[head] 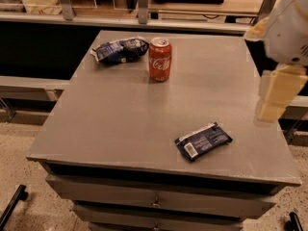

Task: Move rxbar blueberry near coke can

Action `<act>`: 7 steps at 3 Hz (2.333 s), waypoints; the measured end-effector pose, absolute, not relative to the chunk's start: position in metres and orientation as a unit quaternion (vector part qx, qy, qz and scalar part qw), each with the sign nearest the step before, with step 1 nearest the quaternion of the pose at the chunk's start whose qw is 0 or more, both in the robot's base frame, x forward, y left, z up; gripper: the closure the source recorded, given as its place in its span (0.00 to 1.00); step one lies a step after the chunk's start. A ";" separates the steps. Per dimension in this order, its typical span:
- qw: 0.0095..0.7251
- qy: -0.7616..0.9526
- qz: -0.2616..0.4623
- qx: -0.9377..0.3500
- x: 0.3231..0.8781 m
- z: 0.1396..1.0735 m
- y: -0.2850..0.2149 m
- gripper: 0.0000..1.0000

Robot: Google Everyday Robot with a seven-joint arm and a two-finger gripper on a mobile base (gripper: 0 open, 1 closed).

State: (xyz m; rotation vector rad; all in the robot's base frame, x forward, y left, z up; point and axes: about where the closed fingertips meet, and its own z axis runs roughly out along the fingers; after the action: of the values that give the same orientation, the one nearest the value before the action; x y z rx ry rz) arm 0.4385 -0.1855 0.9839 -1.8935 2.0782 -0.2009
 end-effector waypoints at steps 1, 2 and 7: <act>0.082 0.642 -0.055 -0.761 0.444 0.928 -0.156 0.00; 0.039 0.594 -0.043 -0.802 0.445 0.891 -0.149 0.00; 0.055 0.539 0.010 -0.840 0.433 0.837 -0.136 0.00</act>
Offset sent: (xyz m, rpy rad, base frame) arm 0.0056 0.0385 -0.1363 -0.2633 0.2992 0.5192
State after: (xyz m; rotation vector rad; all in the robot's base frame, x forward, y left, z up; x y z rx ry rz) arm 0.4335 -0.1365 0.8367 -2.5510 1.6372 0.0290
